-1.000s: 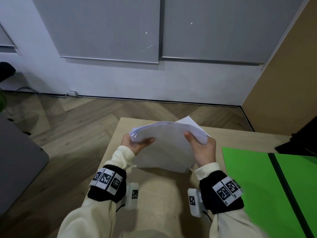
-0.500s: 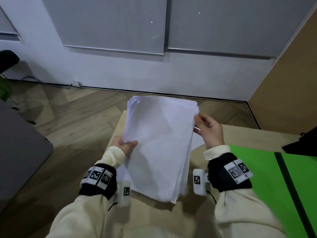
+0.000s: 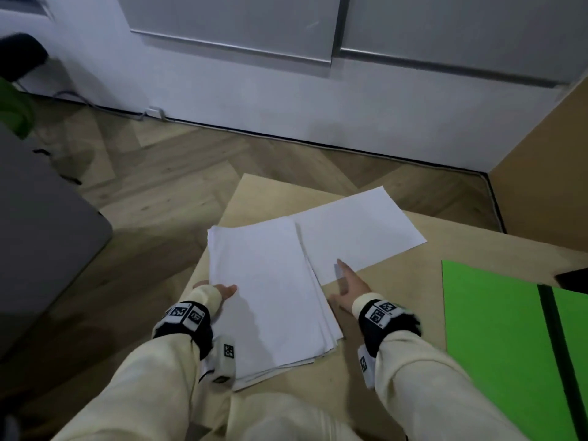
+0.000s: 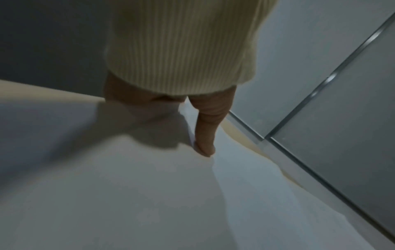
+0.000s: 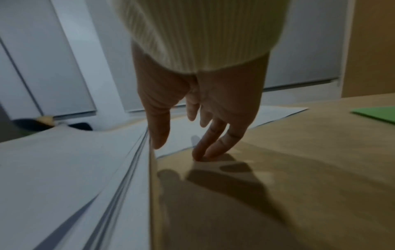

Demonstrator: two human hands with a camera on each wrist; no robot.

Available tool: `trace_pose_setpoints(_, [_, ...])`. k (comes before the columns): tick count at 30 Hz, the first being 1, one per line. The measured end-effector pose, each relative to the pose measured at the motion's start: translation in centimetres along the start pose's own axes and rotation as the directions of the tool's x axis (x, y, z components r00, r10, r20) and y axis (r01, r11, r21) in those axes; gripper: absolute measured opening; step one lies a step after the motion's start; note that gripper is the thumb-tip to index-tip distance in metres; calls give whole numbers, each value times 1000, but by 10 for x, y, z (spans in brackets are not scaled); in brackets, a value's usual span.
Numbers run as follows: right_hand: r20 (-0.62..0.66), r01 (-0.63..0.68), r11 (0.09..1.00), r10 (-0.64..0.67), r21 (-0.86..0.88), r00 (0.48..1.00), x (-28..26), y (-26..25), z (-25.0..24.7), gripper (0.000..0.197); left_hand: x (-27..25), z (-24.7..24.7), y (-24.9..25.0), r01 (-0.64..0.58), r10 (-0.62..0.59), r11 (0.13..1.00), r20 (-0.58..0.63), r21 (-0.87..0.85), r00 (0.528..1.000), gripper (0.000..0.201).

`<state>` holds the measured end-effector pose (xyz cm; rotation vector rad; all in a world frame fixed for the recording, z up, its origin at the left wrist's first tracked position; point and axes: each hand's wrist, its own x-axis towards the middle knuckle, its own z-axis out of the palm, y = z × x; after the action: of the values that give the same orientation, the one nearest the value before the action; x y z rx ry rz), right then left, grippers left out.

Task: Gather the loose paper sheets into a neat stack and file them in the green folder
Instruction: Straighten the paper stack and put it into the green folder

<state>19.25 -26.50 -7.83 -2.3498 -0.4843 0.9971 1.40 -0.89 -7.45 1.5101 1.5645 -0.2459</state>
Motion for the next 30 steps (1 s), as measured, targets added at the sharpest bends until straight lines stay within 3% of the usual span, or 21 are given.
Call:
trace_pose_setpoints(3, [-15, 15, 976, -18, -216, 1000, 6, -1, 19, 91, 5, 4, -6, -18, 22, 996, 40, -83, 999, 58])
trace_pose_setpoints(9, [-221, -162, 875, 65, -457, 973, 5, 1, 20, 75, 18, 8, -24, -62, 72, 981, 49, -181, 996, 52])
trace_pose_setpoints(15, [-379, -224, 907, 78, -358, 922, -13, 7, 23, 32, 15, 9, -24, -63, 73, 977, 37, -205, 997, 49])
trace_pose_setpoints(20, [-476, -227, 913, 42, -338, 878, -20, 10, 16, 27, 17, 8, -25, -63, 71, 975, 31, -214, 997, 54])
trace_pose_setpoints(24, [-632, -16, 998, 49, 58, 773, -24, -12, 0, 28, 12, 7, -20, -60, 67, 989, 47, -138, 997, 55])
trace_pose_setpoints(25, [-627, 68, 986, 44, 154, 777, -24, -19, -3, 25, 12, 8, -19, -60, 67, 993, 61, -106, 996, 56])
trace_pose_setpoints(27, [-533, 203, 946, -38, 254, 845, -27, -30, -7, 19, 8, 11, -17, -70, 71, 997, 109, -17, 991, 59])
trace_pose_setpoints(30, [-277, 264, 949, -211, 170, 937, -38, -31, -4, 28, 0, 15, -16, -106, 96, 993, 173, 48, 980, 57])
